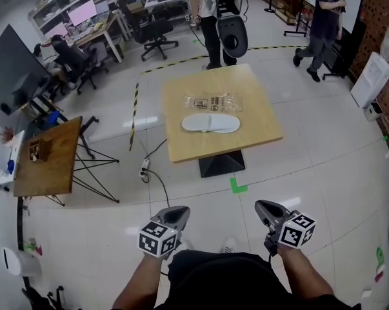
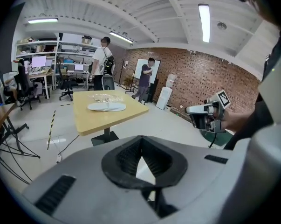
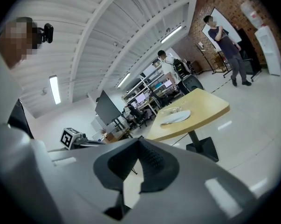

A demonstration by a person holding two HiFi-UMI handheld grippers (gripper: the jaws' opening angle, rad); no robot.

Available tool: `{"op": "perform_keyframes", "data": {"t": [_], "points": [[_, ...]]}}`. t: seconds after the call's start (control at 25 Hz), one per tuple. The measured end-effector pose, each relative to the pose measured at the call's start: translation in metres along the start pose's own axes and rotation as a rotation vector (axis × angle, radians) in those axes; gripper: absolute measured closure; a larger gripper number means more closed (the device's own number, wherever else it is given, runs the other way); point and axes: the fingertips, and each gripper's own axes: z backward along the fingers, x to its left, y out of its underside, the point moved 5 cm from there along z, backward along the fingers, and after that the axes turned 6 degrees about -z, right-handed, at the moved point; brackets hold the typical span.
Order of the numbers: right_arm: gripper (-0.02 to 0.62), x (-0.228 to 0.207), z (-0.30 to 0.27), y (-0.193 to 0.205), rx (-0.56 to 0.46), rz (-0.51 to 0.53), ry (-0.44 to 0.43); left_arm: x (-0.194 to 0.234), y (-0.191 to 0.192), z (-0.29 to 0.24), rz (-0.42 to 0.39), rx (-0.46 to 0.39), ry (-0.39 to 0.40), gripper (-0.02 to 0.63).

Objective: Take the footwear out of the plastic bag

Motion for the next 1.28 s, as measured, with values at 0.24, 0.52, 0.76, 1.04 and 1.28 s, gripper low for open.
{"op": "perform_keyframes", "data": {"t": [0.24, 0.52, 0.76, 1.04, 1.28], "points": [[0.595, 0.021, -0.017, 0.010, 0.037, 0.074, 0.030, 0.017, -0.007, 0.017, -0.020, -0.044, 0.001, 0.600], [0.595, 0.057, -0.053, 0.018, 0.008, 0.113, 0.113, 0.058, 0.000, 0.047, -0.036, -0.047, 0.047, 0.600], [0.595, 0.086, -0.083, 0.027, -0.024, 0.127, 0.200, 0.100, -0.012, 0.064, -0.063, -0.098, 0.073, 0.600], [0.595, 0.101, -0.100, 0.045, -0.042, 0.094, 0.269, 0.130, -0.014, 0.068, -0.086, -0.112, 0.105, 0.598], [0.595, 0.104, -0.096, 0.050, -0.046, 0.085, 0.302, 0.129, -0.018, 0.062, -0.093, -0.125, 0.143, 0.599]]}}
